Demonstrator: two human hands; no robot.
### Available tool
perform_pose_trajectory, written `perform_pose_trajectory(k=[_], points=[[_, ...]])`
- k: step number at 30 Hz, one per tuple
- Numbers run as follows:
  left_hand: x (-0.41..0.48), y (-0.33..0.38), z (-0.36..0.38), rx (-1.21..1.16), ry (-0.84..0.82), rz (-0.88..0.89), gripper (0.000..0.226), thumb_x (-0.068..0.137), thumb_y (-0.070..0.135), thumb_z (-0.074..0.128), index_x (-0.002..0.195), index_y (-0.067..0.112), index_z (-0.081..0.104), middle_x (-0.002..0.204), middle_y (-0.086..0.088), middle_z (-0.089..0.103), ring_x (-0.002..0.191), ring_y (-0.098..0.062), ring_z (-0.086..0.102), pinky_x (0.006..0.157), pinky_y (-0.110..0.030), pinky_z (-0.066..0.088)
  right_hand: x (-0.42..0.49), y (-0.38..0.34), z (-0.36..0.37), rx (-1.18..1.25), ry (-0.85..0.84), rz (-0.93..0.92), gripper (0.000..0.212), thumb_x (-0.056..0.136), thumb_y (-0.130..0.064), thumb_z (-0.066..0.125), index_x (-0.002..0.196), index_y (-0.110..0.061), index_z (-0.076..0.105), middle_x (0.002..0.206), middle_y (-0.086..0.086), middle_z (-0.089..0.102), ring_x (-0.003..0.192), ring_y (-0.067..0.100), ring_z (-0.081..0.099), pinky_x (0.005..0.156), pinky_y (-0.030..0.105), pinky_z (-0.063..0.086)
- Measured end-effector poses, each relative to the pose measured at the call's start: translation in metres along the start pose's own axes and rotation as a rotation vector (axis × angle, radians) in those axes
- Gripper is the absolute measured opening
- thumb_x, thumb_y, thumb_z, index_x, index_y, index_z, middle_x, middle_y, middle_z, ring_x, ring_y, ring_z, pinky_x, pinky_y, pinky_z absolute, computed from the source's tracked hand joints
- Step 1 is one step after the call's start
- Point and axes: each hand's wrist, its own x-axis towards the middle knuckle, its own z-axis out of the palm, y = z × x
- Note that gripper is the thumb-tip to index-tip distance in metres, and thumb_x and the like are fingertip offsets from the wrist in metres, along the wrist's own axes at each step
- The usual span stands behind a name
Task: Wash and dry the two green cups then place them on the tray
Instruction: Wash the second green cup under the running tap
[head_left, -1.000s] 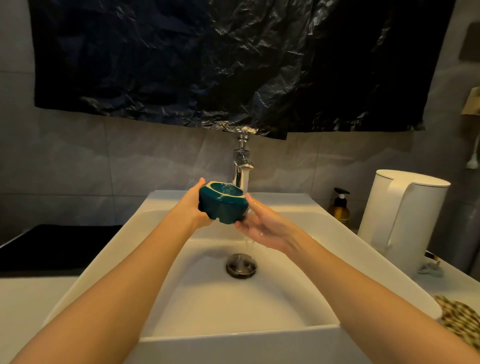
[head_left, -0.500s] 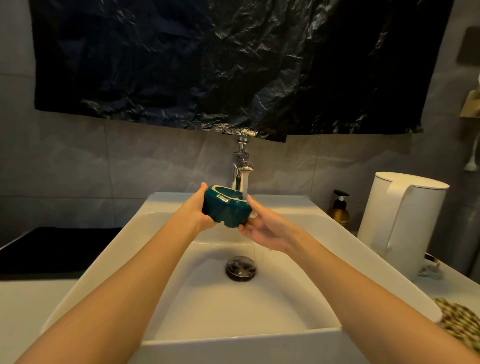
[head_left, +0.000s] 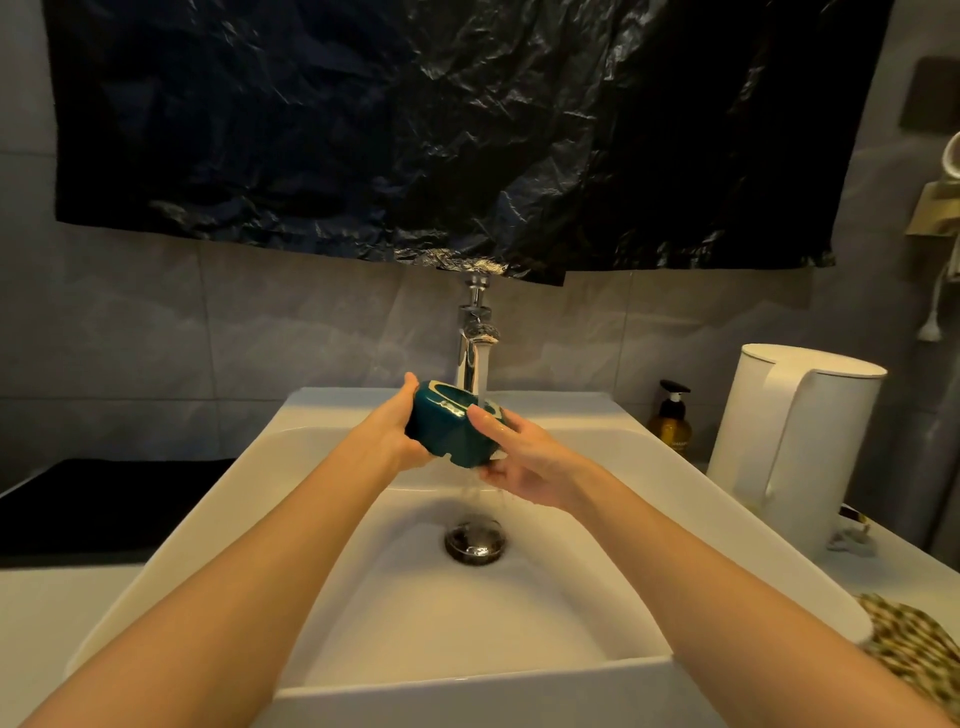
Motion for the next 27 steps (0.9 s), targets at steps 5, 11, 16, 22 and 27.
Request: perform_pose_trajectory(k=[5,11,16,22,27], points=[[0.003,0.004,-0.004,-0.017,-0.007,0.004,0.036,0.090,0.042,0.057,0.098,0.007,0.051,0.085,-0.016,0.060,0.079,-0.034,0.056,0.078,-0.045,0.050,-0.003,-0.004,-0.010,0.179,-0.097,0.045,0.027,0.093,-0.027,0.059,0.119,-0.021,0.059,0.125,0.011,0.059,0.105,0.026,0.062,0.087,0.029,0.052],[0.005,-0.001,-0.003,0.036,0.013,-0.002,0.041,0.090,0.044,0.055,0.103,0.007,0.049,0.097,-0.017,0.057,0.093,-0.033,0.054,0.079,-0.042,0.049,0.000,0.003,-0.004,-0.086,-0.052,0.042,0.057,0.084,-0.032,0.070,0.132,-0.017,0.046,0.127,0.012,0.058,0.109,0.028,0.062,0.083,0.032,0.056],[0.008,-0.010,0.008,0.103,-0.033,0.015,0.047,0.087,0.052,0.053,0.093,0.006,0.053,0.086,-0.015,0.058,0.083,-0.034,0.055,0.079,-0.046,0.049,0.002,0.004,0.001,-0.130,0.025,0.050,0.049,0.077,-0.035,0.078,0.115,-0.020,0.051,0.115,0.010,0.062,0.105,0.025,0.060,0.082,0.037,0.056],[0.013,-0.016,0.014,0.188,-0.073,0.109,0.061,0.079,0.061,0.059,0.110,0.008,0.061,0.104,-0.017,0.065,0.091,-0.035,0.063,0.075,-0.050,0.055,0.004,0.003,0.002,-0.167,0.094,0.056,0.071,0.066,-0.051,0.081,0.123,-0.022,0.051,0.117,0.007,0.064,0.106,0.026,0.062,0.090,0.044,0.053],[0.017,-0.019,0.012,0.224,-0.070,0.114,0.058,0.079,0.059,0.060,0.109,0.009,0.060,0.105,-0.016,0.064,0.094,-0.034,0.061,0.077,-0.048,0.055,0.006,0.010,0.009,-0.156,0.180,0.064,0.086,0.056,-0.065,0.080,0.126,-0.027,0.047,0.116,0.004,0.064,0.102,0.025,0.063,0.080,0.040,0.056]])
